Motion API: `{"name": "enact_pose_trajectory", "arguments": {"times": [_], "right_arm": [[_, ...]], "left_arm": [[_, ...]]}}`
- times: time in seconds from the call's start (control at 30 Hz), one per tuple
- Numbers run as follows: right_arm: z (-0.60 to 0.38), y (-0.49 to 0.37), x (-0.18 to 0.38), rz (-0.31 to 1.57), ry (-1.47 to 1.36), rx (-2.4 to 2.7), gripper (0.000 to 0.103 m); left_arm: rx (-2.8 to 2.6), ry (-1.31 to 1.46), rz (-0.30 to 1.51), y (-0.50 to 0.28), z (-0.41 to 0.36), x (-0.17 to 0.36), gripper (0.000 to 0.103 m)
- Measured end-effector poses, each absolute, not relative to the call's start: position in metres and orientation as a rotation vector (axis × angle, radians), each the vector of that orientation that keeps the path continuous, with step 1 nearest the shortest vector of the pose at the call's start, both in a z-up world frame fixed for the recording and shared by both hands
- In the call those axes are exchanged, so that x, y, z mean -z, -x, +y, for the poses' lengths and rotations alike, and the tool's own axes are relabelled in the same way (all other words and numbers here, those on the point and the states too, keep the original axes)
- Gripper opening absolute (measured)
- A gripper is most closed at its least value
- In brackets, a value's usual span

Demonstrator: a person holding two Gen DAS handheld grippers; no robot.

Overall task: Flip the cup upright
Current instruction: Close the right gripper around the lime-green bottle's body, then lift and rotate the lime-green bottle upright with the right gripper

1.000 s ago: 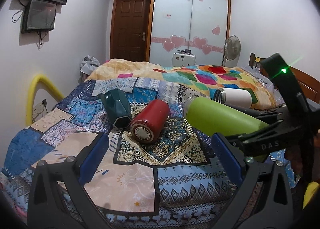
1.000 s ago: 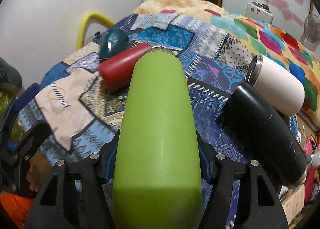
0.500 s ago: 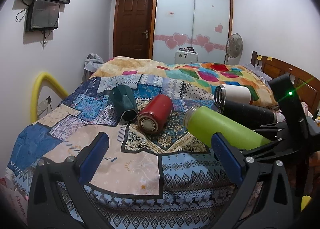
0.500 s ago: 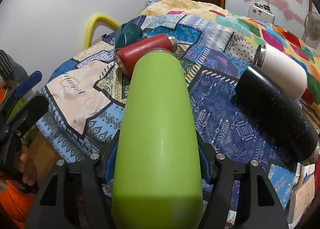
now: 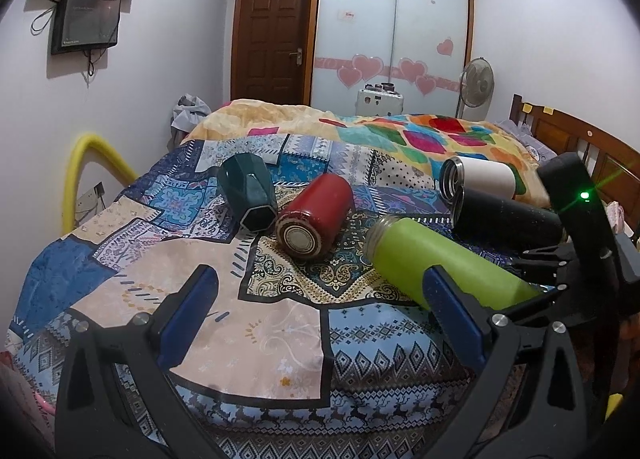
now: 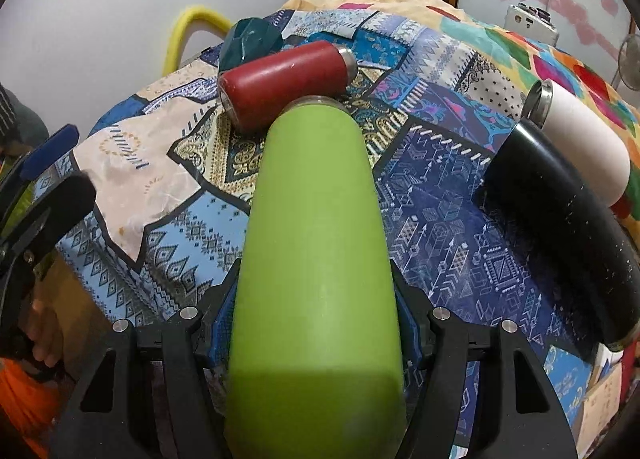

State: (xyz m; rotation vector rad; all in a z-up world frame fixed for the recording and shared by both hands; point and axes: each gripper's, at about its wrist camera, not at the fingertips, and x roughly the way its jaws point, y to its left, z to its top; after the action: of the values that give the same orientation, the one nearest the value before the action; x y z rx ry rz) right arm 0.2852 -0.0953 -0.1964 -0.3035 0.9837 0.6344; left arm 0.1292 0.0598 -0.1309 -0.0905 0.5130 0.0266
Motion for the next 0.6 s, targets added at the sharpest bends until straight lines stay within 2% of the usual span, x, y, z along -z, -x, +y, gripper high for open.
{"name": "enact_pose_trajectory", "arguments": {"times": [0.37, 0.6], "right_arm": [[-0.123, -0.261, 0.149, 0.857, 0.29, -0.652, 0.063], [-0.166, -0.269, 0.139, 0.763, 0.26, -0.532, 0.066]], "left_arm": [[-0.011, 0.086, 0.516, -0.135, 0.05, 0.117, 0.103], [0.062, 0.095, 0.608, -0.169, 0.031, 0.111, 0.103]]}}
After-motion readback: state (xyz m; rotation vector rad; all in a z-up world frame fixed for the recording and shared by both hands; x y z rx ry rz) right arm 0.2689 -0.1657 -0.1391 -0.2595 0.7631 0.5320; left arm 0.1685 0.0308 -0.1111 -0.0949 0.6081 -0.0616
